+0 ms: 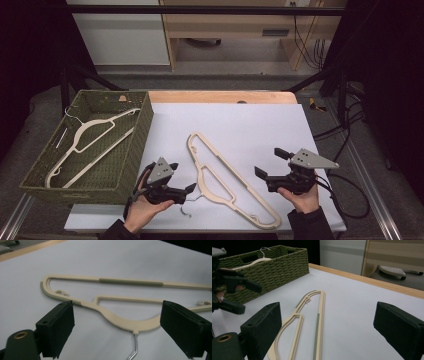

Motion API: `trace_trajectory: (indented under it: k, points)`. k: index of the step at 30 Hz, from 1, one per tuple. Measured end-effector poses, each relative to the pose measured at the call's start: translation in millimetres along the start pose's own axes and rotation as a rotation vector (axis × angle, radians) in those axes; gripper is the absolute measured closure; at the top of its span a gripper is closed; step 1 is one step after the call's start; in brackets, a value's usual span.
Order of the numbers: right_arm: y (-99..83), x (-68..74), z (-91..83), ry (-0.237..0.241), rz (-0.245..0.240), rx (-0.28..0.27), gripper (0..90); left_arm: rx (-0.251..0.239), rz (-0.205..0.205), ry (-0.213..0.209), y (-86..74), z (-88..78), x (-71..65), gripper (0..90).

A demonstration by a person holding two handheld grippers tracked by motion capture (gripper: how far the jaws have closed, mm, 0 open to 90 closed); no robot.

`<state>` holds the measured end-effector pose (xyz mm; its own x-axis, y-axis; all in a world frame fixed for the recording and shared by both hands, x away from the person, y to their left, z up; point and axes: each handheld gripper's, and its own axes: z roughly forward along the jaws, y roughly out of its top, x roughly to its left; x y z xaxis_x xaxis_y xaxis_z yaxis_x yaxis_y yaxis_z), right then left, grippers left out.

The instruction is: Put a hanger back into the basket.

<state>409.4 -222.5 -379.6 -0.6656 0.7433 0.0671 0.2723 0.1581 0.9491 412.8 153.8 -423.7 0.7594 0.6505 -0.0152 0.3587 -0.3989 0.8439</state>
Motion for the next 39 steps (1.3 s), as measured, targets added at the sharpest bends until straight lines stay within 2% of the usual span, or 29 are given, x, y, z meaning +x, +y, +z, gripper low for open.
trace_trajectory:
  k: [8, 12, 16, 20, 30, 35, 39]
  points:
    - [-1.0, 2.0, 1.7, 0.004, 0.005, 0.004, 8.7, 0.072, 0.011, -0.045, -11.9, 18.8, -8.7, 19.4]
    - [-1.5, 2.3, 2.6, 0.006, 0.001, 0.009, 8.7, 0.102, -0.005, -0.069, -17.3, 25.6, -8.5, 25.8]
    - [-1.4, 1.9, 2.4, 0.007, -0.001, 0.007, 8.8, 0.135, -0.005, -0.085, -22.5, 33.0, -9.8, 33.9]
    - [-1.2, 2.2, 1.9, 0.009, 0.003, 0.007, 8.8, 0.177, -0.008, -0.105, -27.0, 39.5, -11.6, 45.7]
    - [-1.5, 2.4, 2.6, 0.01, 0.003, 0.009, 8.9, 0.233, -0.023, -0.098, -32.3, 46.3, -12.2, 66.5]
    - [-1.5, 2.5, 2.6, 0.01, 0.004, 0.009, 9.1, 0.236, -0.049, -0.107, -32.1, 46.1, -11.3, 71.2]
    - [-2.1, 3.0, 3.5, 0.017, 0.002, 0.016, 9.2, 0.251, -0.033, -0.112, -31.2, 46.3, -14.0, 77.3]
